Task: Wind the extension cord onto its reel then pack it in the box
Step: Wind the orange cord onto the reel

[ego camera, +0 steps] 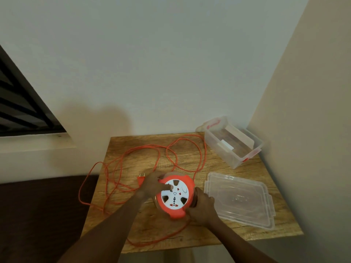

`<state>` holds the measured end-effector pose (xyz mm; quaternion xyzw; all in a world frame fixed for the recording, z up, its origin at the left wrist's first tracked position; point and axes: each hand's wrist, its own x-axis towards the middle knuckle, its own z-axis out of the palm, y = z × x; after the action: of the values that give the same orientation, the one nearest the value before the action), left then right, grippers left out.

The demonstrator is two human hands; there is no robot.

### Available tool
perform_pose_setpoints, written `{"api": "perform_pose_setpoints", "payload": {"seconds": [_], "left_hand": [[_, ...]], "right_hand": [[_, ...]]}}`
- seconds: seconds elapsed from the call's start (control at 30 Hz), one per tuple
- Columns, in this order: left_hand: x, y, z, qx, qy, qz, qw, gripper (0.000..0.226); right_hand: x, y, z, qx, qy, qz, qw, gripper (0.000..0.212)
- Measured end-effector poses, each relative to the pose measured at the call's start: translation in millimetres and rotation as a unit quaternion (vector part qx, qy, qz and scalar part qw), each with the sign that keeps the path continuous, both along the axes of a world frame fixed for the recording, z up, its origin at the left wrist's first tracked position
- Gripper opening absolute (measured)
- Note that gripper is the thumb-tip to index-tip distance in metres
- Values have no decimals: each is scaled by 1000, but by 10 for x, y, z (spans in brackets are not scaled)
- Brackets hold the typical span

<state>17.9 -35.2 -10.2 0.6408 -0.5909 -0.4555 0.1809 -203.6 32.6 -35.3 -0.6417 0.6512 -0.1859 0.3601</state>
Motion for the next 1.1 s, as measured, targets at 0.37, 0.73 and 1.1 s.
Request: {"api": "perform_pose_setpoints", "payload": {"seconds": [0.37,0.73,1.1], "left_hand": [[-47,-79,206,-72,33,-11,997,69],[-205,282,79,-247,-12,236,940,36],[43,105,522,-39,265,179,947,32]], "right_hand": [[-52,-170,256,64,-235,-63,968,55],[89,-310,576,33,-329,-108,938,53],[100,-249,932,98,-368,-57,923,39]]}}
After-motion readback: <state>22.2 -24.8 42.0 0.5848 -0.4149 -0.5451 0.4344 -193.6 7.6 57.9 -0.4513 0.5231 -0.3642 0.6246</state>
